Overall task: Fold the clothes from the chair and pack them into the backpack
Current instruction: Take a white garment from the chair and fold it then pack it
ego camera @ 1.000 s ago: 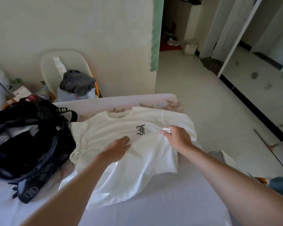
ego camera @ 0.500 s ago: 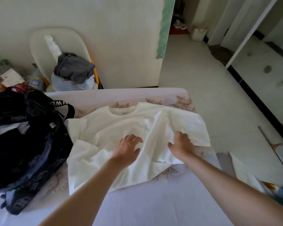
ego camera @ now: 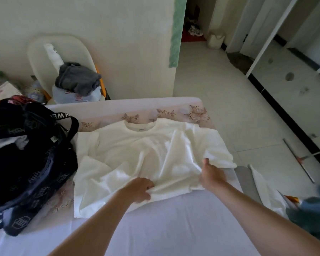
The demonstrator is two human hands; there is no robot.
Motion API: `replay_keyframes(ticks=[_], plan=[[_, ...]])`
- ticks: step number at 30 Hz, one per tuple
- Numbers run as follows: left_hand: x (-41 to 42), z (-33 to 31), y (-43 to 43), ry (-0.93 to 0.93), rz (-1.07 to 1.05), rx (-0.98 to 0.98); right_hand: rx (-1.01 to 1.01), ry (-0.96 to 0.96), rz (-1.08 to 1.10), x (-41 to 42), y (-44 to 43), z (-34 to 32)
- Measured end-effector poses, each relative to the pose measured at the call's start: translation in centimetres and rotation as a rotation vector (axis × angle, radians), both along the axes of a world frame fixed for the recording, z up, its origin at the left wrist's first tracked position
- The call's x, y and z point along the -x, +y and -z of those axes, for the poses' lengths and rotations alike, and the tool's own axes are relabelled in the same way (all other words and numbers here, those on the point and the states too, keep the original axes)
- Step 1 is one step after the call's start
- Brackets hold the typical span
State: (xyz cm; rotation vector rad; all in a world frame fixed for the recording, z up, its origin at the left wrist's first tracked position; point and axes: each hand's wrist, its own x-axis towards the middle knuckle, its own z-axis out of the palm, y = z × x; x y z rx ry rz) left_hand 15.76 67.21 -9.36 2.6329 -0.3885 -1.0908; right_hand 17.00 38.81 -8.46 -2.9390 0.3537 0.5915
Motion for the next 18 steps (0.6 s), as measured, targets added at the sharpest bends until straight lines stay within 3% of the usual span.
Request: replay_keyframes(ticks=[3, 5, 7, 9, 12, 15, 18], plan=[[1.7, -0.3, -2.1, 0.186, 0.034, 0.073, 0.203, 0.189, -0.056, 1.3, -0.6, 0.1], [2.4, -0.5, -3.3, 0.273, 0.033, 0.156, 0.298, 0.165, -0.108, 1.6, -0.3, 0.2], [2.3, -0.8, -3.9, 0.130, -0.056, 0.233, 0.248, -0.002, -0.181, 1.2, 0.4, 0.0], [1.3, -0.7, -3.6, -0.134, -0.257, 0.287, 0.117, -0.152, -0.248, 0.2, 1.4, 0.0], [-1.2, 0.4, -1.7, -0.436, -0.351, 0.197, -0.025, -0.236, -0.231, -2.3, 2.5, 0.1], [-2.9, 1.3, 1.0, -0.479, -0.348, -0.063, -0.113, -0.216, -0.085, -4.6, 2.5, 0.5], [-4.3, 2.6, 3.3, -0.424, -0.356, -0.173, -0.140, -0.110, 0.119, -7.2, 1.7, 1.3]])
